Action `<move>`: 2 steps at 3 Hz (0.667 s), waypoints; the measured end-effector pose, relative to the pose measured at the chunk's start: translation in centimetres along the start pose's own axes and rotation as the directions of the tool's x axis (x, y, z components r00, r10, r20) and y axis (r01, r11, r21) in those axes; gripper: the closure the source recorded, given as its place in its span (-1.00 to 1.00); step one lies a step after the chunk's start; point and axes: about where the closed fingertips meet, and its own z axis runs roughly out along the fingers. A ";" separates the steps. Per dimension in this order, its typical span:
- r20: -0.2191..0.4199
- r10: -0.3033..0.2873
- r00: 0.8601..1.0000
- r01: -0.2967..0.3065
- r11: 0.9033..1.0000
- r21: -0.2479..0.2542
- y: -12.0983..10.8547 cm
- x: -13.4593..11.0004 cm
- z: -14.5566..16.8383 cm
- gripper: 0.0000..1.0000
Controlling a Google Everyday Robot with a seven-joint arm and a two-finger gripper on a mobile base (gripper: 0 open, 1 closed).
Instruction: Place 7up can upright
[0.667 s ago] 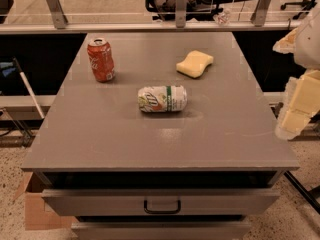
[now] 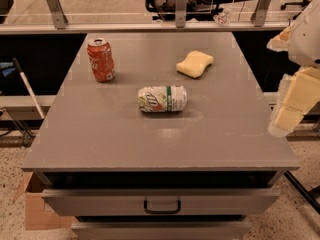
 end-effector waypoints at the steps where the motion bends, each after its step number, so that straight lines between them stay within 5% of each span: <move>1: 0.049 -0.045 0.998 0.046 0.999 -0.028 -0.6 -5.6 2.5 -1.00; 2: 0.083 -0.071 0.994 0.076 0.995 -0.059 -1.2 -10.5 5.5 -1.00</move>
Offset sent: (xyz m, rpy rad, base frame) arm 0.0619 0.1344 -0.0347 0.0864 0.0525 0.1183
